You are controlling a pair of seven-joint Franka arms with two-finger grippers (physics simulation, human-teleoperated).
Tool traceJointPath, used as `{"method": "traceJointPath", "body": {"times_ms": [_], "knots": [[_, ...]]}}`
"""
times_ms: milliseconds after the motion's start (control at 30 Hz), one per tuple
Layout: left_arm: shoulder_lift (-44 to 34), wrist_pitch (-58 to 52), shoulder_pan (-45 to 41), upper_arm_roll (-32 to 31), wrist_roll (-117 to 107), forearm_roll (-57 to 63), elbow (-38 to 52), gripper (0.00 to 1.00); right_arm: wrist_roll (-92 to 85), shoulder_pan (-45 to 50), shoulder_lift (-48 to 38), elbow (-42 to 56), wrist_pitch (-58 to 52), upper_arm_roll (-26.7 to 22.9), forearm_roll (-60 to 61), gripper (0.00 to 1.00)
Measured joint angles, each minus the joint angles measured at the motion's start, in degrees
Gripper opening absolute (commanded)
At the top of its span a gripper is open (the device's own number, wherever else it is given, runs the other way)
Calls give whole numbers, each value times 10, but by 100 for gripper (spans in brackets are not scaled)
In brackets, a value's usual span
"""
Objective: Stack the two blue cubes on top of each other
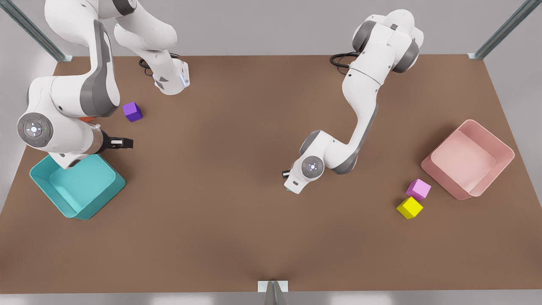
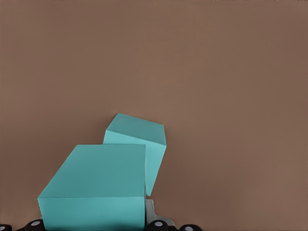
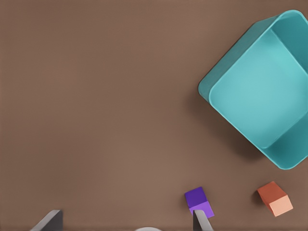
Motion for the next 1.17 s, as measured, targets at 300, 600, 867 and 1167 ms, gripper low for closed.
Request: {"method": "traceJointPath", "body": {"times_ms": [300,600,867,1167], "knots": [[1,6,5,-3,-24,-4,1,100,-5,0,1,1,0,0,-1,100],[-6,-1,20,-12,-39,-3,9,100,-9,-6,0,1,0,-1,-1,100],[-13,-40,27,-17,-48,-3,34,100,-13,-11,0,3,3,-1,-2,100],[-286,-335,226,-4,64,105,45,100,-21,-12,-3,3,10,-1,-2,100]]}}
